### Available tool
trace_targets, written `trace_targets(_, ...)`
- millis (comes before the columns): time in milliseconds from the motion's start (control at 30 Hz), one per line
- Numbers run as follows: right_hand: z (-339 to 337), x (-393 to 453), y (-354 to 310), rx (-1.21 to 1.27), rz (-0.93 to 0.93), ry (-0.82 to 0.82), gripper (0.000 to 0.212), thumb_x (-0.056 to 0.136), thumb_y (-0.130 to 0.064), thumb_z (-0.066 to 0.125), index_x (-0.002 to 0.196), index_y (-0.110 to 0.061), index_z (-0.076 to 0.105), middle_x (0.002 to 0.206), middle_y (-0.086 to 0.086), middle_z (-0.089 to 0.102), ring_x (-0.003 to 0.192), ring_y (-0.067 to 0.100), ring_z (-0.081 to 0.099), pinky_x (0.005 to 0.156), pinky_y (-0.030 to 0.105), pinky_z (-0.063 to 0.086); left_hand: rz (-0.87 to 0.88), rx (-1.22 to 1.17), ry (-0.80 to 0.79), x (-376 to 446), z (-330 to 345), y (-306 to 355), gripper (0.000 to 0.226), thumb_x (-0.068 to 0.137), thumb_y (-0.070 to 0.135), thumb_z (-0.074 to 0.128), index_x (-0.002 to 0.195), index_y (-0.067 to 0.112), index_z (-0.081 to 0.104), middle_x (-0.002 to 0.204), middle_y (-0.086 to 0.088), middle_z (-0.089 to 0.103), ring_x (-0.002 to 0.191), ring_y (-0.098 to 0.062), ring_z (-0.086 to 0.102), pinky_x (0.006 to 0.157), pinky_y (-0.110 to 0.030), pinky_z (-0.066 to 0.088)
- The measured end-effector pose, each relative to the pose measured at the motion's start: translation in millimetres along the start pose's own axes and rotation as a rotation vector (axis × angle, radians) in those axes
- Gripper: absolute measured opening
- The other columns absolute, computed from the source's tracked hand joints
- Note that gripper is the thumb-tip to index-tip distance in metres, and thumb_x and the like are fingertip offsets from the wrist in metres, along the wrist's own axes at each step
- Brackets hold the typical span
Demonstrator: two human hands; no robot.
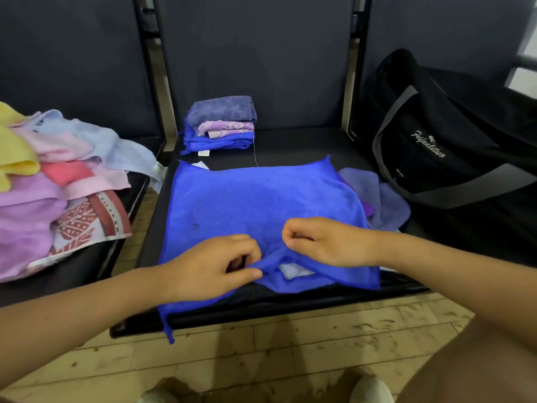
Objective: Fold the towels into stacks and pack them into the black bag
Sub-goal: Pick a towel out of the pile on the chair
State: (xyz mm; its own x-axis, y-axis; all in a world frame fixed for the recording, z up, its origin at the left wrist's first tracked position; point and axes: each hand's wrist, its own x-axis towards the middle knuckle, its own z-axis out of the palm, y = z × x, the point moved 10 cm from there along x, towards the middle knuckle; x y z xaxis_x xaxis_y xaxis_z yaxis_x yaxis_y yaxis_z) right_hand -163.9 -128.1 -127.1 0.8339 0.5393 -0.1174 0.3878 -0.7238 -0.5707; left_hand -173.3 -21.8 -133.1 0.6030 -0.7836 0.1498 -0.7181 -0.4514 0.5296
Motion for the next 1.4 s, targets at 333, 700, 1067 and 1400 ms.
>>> trace_targets(333,-7,3,-22,-0.357,-0.068,0.273,0.048,0.085,-0.069,0.028,0.089,-0.023,0.044,0.065,-0.008,0.046,0.061,0.016,0.042,0.057,0.032,0.034,-0.289,-0.225,0.116,6,-21,-29,0.027,0.101,0.028,0.035,0.086,0.015,0.053,0.071,0.015,0.052,0.069,-0.004,0.046,0.069,-0.02,0.038)
trace_targets(700,-62,-9,4,-0.436,0.002,0.391,0.025,0.098,-0.02,0.041,0.112,-0.014,0.061,0.103,0.007,0.069,0.093,0.031,0.06,0.08,0.042,0.045,-0.241,0.428,0.09,-1,-59,-23,0.03,0.099,0.043,0.04,0.121,0.024,0.045,0.079,0.013,0.05,0.074,-0.014,0.05,0.069,-0.032,0.041)
trace_targets(1067,-116,-50,26,-0.016,0.136,0.525,0.02,0.096,-0.015,0.056,0.092,-0.003,0.072,0.082,0.015,0.067,0.077,0.011,0.057,0.076,0.032,0.045,-0.338,0.664,0.125,-11,-87,-24,0.017,0.1,0.023,0.035,0.086,0.013,0.04,0.074,-0.003,0.051,0.068,-0.026,0.046,0.06,-0.035,0.034)
trace_targets(1400,-128,-83,75,1.257,0.092,0.748,0.036,0.099,-0.017,0.045,0.126,0.003,0.054,0.12,0.016,0.063,0.114,0.023,0.061,0.096,0.036,0.052,-0.547,-0.363,0.551,-45,-119,-48,0.031,0.101,0.023,0.045,0.093,0.004,0.067,0.091,-0.009,0.07,0.081,-0.018,0.061,0.079,-0.034,0.048)
